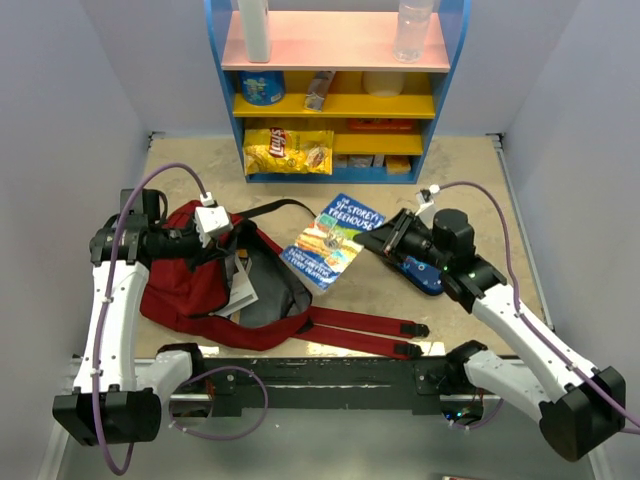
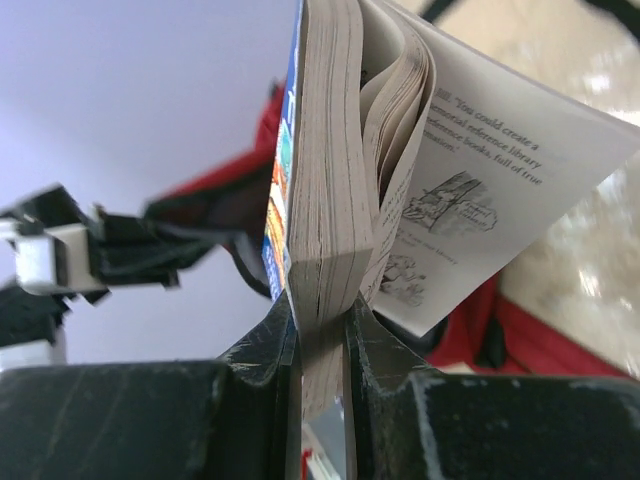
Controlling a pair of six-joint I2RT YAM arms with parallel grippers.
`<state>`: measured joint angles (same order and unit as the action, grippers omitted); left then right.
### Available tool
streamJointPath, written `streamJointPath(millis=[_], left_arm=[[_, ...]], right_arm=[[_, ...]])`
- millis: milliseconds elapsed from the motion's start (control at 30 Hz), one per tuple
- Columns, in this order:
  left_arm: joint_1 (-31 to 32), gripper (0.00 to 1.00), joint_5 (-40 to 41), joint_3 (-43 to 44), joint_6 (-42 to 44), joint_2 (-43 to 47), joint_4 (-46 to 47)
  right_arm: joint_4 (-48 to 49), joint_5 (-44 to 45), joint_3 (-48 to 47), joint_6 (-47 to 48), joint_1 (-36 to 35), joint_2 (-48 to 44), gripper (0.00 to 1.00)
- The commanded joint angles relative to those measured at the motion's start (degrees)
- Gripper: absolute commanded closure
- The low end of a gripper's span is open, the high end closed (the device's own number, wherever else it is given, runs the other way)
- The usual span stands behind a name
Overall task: Pack the student bag
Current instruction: Place the book in the student bag.
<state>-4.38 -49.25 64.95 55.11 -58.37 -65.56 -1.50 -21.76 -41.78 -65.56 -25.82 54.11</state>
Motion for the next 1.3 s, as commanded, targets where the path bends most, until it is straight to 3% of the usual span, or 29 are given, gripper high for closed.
streamJointPath(millis=[0,267,433,767,1267], left_arm=[[0.0,1.0,-4.0,1.3,0.5,0.8,1.3],[0.0,1.0,-2.9,0.4,0.3,1.7,0.2],[0.0,1.0,-2.7,0.5,1.6,2.5,-1.6],[0.1,1.0,-3.7,2.3,8.7,1.4,-9.8],[0.1,1.0,-6.6,3.9,8.4,1.6,-9.9]], right_arm=[[0.2,-2.8,1.5,-0.8,-2.5,-4.3,1.0],[6.5,-0.4,3.3,-4.4,-9.8,-1.9,1.0],[11.9,1.7,1.6,-5.3,-13.7,5.4,1.0],[16.0,6.2,-9.7,-4.0,-20.1,22.1,1.0],[19.2,14.2,-20.3,-4.1,-27.2,35.5,1.0]])
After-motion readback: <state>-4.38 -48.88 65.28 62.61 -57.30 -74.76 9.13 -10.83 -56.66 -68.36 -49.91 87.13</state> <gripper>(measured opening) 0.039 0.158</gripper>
